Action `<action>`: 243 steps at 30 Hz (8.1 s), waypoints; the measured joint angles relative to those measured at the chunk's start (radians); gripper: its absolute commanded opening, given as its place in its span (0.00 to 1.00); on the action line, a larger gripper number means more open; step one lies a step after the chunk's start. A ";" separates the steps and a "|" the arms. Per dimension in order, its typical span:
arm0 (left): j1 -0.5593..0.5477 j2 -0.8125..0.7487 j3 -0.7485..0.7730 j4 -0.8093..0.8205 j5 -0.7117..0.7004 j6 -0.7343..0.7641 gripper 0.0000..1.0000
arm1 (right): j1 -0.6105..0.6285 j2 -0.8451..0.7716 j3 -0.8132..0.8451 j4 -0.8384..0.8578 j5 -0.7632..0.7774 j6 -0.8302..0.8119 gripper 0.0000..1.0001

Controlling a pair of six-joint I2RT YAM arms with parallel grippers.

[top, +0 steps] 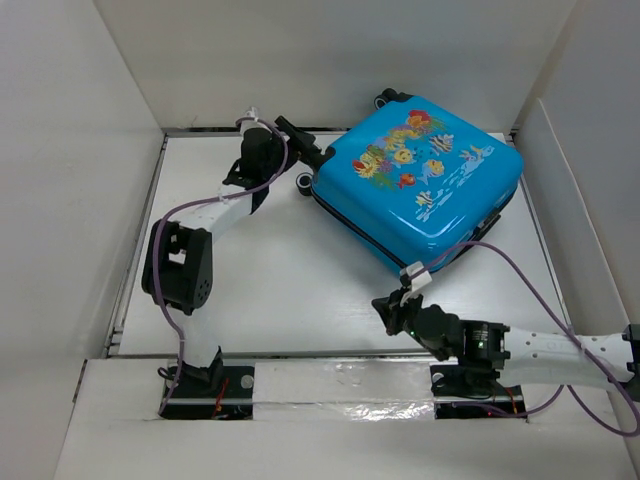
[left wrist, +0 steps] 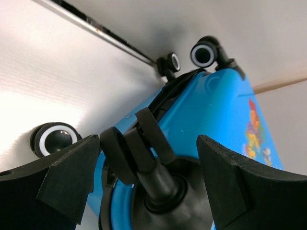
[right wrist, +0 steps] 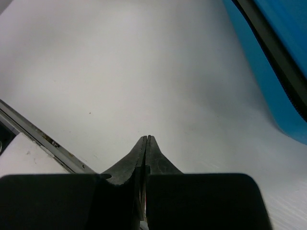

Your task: Pack the luggage

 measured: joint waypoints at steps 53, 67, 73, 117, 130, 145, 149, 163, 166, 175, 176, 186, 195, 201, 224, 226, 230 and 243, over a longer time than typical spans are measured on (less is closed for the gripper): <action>0.145 -0.483 -0.736 0.404 -0.029 -0.244 0.00 | -0.465 -0.152 0.122 -0.204 -0.305 -0.196 0.04; 0.179 -0.496 -0.553 0.266 -0.077 -0.156 0.00 | -0.496 -0.279 0.025 -0.265 -0.273 -0.060 0.25; 0.210 -0.399 -0.555 0.263 -0.041 -0.189 0.00 | -0.590 -0.150 0.007 -0.207 -0.286 -0.088 0.38; 0.216 -0.275 -0.477 0.216 -0.096 -0.176 0.00 | -0.831 -0.003 -0.132 0.245 -0.692 -0.296 0.25; 0.216 -0.259 -0.462 0.218 -0.120 -0.164 0.00 | -0.832 0.083 -0.130 0.336 -0.719 -0.313 0.00; 0.285 -0.331 -0.427 0.051 -0.224 -0.084 0.75 | -0.832 -0.072 -0.150 0.250 -0.705 -0.276 0.00; 0.304 -0.534 -0.579 0.102 -0.238 -0.113 0.00 | -0.830 -0.113 -0.152 0.205 -0.705 -0.268 0.00; -0.331 -0.499 -0.858 0.195 -0.340 0.000 0.00 | -0.687 -0.125 -0.154 0.174 -0.589 -0.250 0.00; -0.394 -0.397 -0.786 0.187 -0.344 0.047 0.00 | -0.626 -0.100 -0.136 0.163 -0.543 -0.243 0.00; -0.426 -0.238 -0.725 0.213 -0.314 0.071 0.00 | -0.423 0.064 -0.046 0.164 -0.334 -0.225 0.00; -0.426 -0.229 -0.722 0.214 -0.311 0.072 0.00 | -0.401 0.091 -0.034 0.167 -0.309 -0.224 0.00; -0.426 -0.164 -0.684 0.209 -0.299 0.085 0.00 | -0.264 0.470 0.124 0.325 -0.146 -0.182 0.00; -0.330 -0.278 -0.708 0.120 -0.243 0.101 0.53 | -0.247 0.560 0.147 0.439 -0.109 -0.156 0.00; -0.093 -0.613 -0.726 0.089 -0.241 0.052 0.60 | -0.241 0.518 0.114 0.449 -0.133 -0.146 0.00; 0.164 -0.167 -0.074 -0.221 -0.130 0.063 0.68 | -0.232 0.507 0.114 0.446 -0.190 -0.158 0.00; 0.170 -0.148 -0.047 -0.235 -0.131 0.070 0.68 | -0.232 0.507 0.114 0.445 -0.190 -0.158 0.00; 0.178 -0.083 0.031 -0.254 -0.132 0.076 0.67 | -0.232 0.502 0.114 0.441 -0.190 -0.158 0.00; 0.195 0.019 0.109 -0.237 -0.088 0.068 0.61 | -0.227 0.477 0.105 0.420 -0.192 -0.158 0.00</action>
